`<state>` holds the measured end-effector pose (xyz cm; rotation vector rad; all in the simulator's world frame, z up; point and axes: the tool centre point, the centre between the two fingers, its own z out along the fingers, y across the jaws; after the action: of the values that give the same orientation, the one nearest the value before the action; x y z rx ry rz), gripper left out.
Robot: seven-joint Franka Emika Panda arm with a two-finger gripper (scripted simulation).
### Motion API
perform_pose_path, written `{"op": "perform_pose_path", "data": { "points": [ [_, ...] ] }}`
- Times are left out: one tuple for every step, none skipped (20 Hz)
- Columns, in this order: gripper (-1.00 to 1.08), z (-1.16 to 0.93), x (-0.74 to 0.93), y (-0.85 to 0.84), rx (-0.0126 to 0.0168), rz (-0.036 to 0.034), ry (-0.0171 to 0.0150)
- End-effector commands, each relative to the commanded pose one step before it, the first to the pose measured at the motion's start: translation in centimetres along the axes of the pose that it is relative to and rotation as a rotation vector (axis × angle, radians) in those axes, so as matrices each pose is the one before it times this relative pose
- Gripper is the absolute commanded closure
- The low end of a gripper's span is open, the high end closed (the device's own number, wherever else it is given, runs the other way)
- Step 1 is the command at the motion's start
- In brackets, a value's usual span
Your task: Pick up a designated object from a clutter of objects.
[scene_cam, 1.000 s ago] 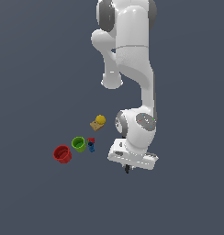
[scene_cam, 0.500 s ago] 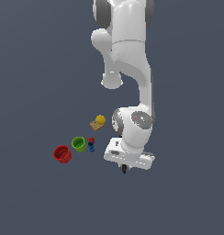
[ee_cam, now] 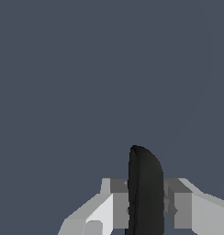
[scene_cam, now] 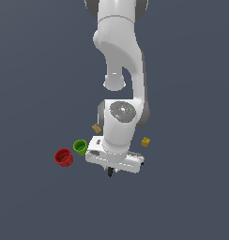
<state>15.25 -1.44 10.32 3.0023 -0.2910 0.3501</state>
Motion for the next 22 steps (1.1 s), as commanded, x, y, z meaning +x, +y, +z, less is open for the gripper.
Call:
{"op": "perform_pose_path", "data": {
  "points": [
    [1.08, -1.895, 1.559, 2.359, 0.00080, 0.00013, 0.00333],
    [1.08, -0.680, 0.585, 0.928, 0.00000, 0.00000, 0.00000],
    [1.08, -0.691, 0.583, 0.906, 0.00064, -0.00023, 0.00009],
    [1.08, -0.677, 0.584, 0.920, 0.00000, 0.00000, 0.00000],
    [1.08, -0.675, 0.583, 0.915, 0.00000, 0.00000, 0.00000],
    [1.08, -0.680, 0.580, 0.896, 0.00067, -0.00017, 0.00007],
    [1.08, -0.667, 0.579, 0.902, 0.00000, 0.00000, 0.00000],
    [1.08, -0.663, 0.577, 0.895, 0.00000, 0.00000, 0.00000],
    [1.08, -0.665, 0.574, 0.879, 0.00068, -0.00012, 0.00007],
    [1.08, -0.652, 0.572, 0.879, 0.00000, 0.00000, 0.00000],
    [1.08, -0.646, 0.568, 0.870, 0.00000, 0.00000, 0.00000],
    [1.08, -0.646, 0.564, 0.856, 0.00068, -0.00007, 0.00008],
    [1.08, -0.631, 0.560, 0.849, 0.00000, 0.00000, 0.00000],
    [1.08, -0.619, 0.552, 0.833, 0.00000, 0.00000, 0.00000],
    [1.08, -0.586, 0.526, 0.788, 0.00000, 0.00000, 0.00000],
    [1.08, -0.552, 0.498, 0.743, 0.00000, 0.00000, 0.00000],
    [1.08, -0.522, 0.473, 0.702, 0.00000, 0.00000, 0.00000],
    [1.08, -0.494, 0.451, 0.665, 0.00000, 0.00000, 0.00000],
    [1.08, -0.469, 0.430, 0.631, 0.00000, 0.00000, 0.00000],
    [1.08, -0.445, 0.411, 0.600, 0.00000, 0.00000, 0.00000],
    [1.08, -0.424, 0.393, 0.571, 0.00000, 0.00000, 0.00000],
    [1.08, -0.403, 0.377, 0.544, 0.00000, 0.00000, 0.00000]
  ]
}}
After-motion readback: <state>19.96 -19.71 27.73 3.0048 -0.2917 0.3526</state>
